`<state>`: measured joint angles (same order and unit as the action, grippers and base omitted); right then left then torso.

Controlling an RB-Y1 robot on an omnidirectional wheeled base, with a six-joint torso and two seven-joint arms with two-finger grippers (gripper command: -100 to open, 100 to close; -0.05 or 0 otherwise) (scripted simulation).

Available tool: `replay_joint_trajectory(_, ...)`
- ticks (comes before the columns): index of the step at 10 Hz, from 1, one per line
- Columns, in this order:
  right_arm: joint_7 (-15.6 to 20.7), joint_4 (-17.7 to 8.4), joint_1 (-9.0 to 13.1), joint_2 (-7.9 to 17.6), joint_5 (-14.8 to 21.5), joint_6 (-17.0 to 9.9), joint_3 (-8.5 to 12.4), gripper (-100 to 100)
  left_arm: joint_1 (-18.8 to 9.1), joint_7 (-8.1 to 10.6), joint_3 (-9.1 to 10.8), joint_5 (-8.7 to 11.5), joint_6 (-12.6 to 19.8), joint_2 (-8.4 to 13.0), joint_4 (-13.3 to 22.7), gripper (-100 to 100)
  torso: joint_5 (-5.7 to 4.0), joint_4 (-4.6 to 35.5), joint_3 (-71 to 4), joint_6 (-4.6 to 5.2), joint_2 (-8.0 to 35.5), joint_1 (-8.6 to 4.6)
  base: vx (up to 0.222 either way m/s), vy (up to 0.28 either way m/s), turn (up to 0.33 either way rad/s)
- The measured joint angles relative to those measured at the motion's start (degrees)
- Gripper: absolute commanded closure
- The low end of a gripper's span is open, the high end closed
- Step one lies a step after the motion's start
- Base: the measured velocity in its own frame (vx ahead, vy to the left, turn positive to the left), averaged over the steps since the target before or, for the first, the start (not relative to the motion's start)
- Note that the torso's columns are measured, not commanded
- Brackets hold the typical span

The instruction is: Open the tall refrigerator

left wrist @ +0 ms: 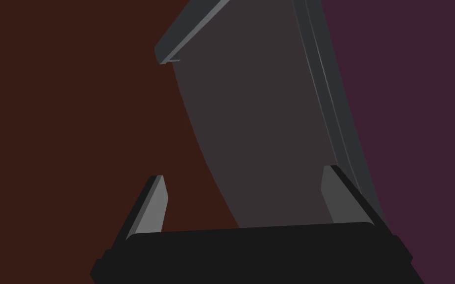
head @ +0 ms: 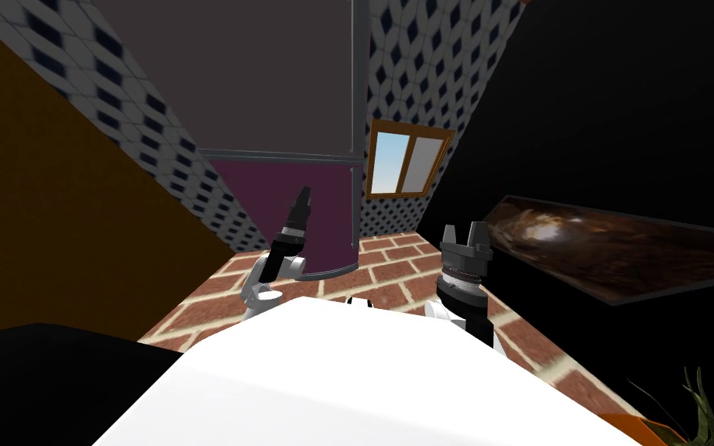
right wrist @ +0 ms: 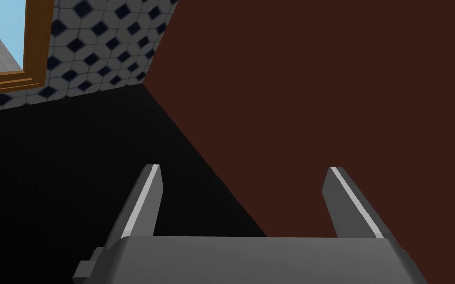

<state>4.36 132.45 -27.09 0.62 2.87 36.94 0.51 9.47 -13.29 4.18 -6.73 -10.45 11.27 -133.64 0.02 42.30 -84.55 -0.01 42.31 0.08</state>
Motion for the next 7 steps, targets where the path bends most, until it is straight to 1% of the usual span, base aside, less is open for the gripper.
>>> replay_joint_trajectory(4, 0.0, 0.0, 0.0, 0.0, 0.0, 0.0, 0.0, 0, -4.9, -1.36, 1.21, -0.9, 5.9, 0.3, -1.5, -100, -0.04, 0.0, 0.0, 0.01, 0.0, -0.17, 0.095, -0.086, 0.043)
replay_joint_trajectory(5, 0.0, 0.0, 0.0, 0.0, 0.0, 0.0, 0.0, 0, -5.6, -1.55, 1.49, -0.9, 7.2, 0.5, -1.9, -100, -0.02, 0.0, 0.0, 0.01, 0.0, -0.06, 0.111, -0.079, 0.037)
replay_joint_trajectory(7, 0.0, 0.0, 0.0, 0.0, 0.0, 0.0, 0.0, 0, -8.1, -2.03, 2.48, -1.2, 10.6, 0.7, -2.8, -100, -0.04, 0.0, -0.1, 0.01, -0.2, -0.15, 0.123, -0.104, 0.054)
